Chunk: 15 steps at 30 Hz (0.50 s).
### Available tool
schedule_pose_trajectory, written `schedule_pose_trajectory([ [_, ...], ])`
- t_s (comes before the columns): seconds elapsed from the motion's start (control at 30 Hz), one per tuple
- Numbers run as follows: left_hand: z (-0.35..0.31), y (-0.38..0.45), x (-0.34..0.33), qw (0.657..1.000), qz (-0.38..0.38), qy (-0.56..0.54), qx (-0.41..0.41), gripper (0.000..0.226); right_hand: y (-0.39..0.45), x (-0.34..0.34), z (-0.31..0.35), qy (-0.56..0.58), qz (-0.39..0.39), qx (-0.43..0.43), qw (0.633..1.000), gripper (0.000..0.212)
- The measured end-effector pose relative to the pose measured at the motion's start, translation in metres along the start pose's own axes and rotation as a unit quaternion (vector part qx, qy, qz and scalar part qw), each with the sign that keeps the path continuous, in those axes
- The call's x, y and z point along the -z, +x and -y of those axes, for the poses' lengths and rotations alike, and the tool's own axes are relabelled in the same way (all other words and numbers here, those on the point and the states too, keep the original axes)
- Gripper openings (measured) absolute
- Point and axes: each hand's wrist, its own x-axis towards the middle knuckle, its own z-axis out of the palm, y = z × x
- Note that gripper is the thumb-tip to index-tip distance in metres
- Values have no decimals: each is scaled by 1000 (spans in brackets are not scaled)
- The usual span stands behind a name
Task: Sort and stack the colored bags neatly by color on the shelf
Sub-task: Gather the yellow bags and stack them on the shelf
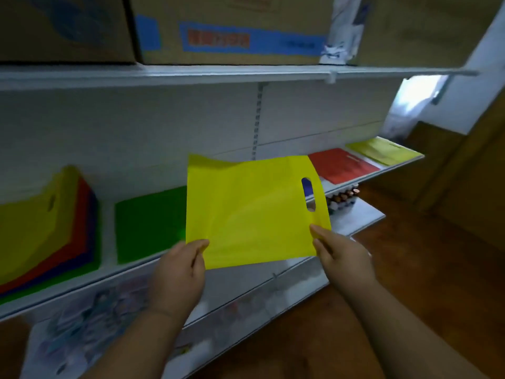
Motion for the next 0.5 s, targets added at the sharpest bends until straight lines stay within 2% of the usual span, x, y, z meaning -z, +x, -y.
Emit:
schedule_pose_trajectory([
  [0.3,-189,27,-194,991,65,-52,-105,49,-12,149,-208,-75,-95,-106,987,37],
  [0.5,-269,57,-286,984,90,-52,-143,47,18,195,-310,-73,-103,-149,981,37],
])
